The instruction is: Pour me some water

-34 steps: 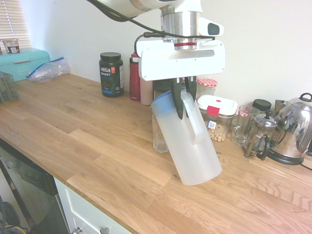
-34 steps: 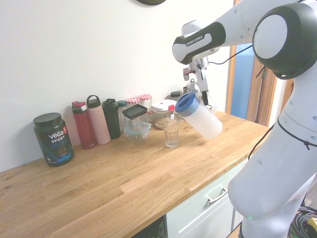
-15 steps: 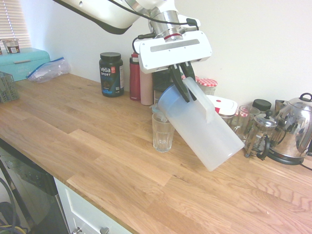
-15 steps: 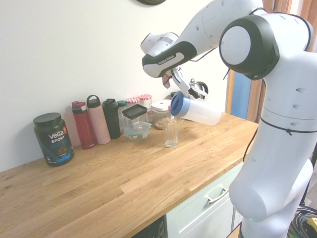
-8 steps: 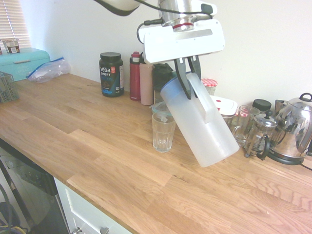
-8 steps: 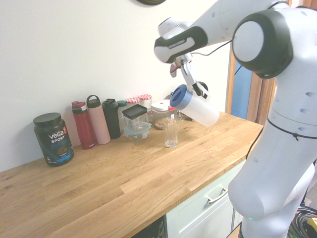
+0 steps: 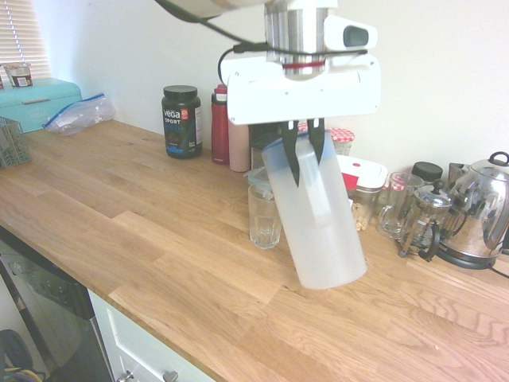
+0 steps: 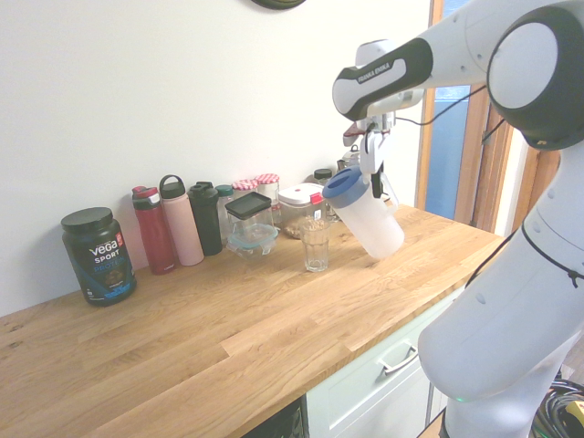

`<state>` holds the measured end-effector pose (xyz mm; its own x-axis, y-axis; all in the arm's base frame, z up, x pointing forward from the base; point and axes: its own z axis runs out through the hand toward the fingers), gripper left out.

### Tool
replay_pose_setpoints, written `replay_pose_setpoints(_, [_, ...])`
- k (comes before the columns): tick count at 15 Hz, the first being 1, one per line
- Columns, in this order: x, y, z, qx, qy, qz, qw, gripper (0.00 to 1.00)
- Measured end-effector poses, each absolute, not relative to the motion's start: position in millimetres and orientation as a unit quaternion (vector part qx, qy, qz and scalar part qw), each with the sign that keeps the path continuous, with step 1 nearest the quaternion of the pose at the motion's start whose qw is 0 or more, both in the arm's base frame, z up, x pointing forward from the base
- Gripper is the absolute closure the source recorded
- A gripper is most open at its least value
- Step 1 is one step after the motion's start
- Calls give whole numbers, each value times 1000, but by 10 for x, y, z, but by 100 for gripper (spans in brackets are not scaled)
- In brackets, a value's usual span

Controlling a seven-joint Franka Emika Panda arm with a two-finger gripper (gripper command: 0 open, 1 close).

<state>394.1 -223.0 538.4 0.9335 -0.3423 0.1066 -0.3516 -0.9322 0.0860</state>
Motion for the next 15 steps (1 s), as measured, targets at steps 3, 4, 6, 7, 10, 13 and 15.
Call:
replay_pose_setpoints(3, [3719, -2188, 5370, 970, -227, 83, 16, 100])
replay_pose_setpoints(4, [3657, -2163, 5392, 965, -245, 99, 7, 100])
replay_pose_setpoints(6, [3510, -2123, 5338, 951, -281, 128, -6, 100])
replay_pose_setpoints(7, [3410, -2095, 5272, 944, -301, 139, -11, 100])
replay_pose_setpoints(10, [3062, -1850, 5131, 919, -355, 171, -24, 100])
replay_pose_setpoints(13, [2833, -1418, 5251, 894, -390, 219, -34, 100])
replay_pose_setpoints(15, [2731, -1095, 5328, 876, -407, 256, -41, 100])
